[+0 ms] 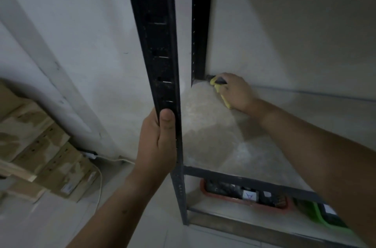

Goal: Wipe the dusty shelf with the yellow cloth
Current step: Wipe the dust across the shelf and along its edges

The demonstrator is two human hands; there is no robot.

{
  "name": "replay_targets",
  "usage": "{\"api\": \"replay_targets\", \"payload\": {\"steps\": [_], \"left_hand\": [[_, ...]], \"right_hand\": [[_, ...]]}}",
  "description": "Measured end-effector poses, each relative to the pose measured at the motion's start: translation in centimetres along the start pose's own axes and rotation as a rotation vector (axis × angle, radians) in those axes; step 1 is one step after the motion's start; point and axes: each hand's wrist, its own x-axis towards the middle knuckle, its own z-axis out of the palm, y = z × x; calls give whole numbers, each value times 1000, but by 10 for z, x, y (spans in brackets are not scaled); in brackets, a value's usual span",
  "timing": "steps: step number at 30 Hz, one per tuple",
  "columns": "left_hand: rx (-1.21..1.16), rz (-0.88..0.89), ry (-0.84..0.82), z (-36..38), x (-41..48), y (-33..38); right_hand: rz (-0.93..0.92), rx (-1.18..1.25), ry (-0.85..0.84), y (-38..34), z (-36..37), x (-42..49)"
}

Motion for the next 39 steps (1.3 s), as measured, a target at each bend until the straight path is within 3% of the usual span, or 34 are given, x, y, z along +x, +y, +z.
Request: {"api": "replay_targets", "payload": {"steps": [3, 8, 9, 12, 14, 19, 23, 27, 29, 32, 34, 37, 39], "left_hand": [[0, 17, 5, -2, 2, 0], [22, 5, 2, -3, 0, 1], [9, -8, -3, -3, 0, 3], [-21, -23, -13, -2, 0, 6], [-40, -15, -15, -2, 0, 6], [-63, 17, -53, -5, 1, 5], [-92, 19, -69, -7, 2, 3], [-97, 0, -90, -8, 3, 1], [-94, -5, -94, -9, 3, 0], [-96, 6, -113, -10, 4, -2], [-101, 20, -124, -11, 5, -3], [-108, 11, -133, -10, 4, -3], [-116, 2, -127, -9, 4, -2]], "right_hand": [[-87, 121, -24, -38, 20, -17], [-224, 339, -297, -72, 26, -79], [-188, 360, -251, -65, 19, -86], [-42, 354, 166, -12, -22, -105], [73, 288, 315, 32, -60, -130], [260, -172, 353, 100, -91, -207], [401, -88, 375, 83, -55, -219], [457, -137, 351, 4, 0, -193], [357, 4, 231, -58, 30, -173], [248, 563, -34, -110, 39, -140], [266, 728, 98, -94, 15, -127], [313, 396, 447, -27, -29, -127], [477, 31, 374, 11, -43, -134]]}}
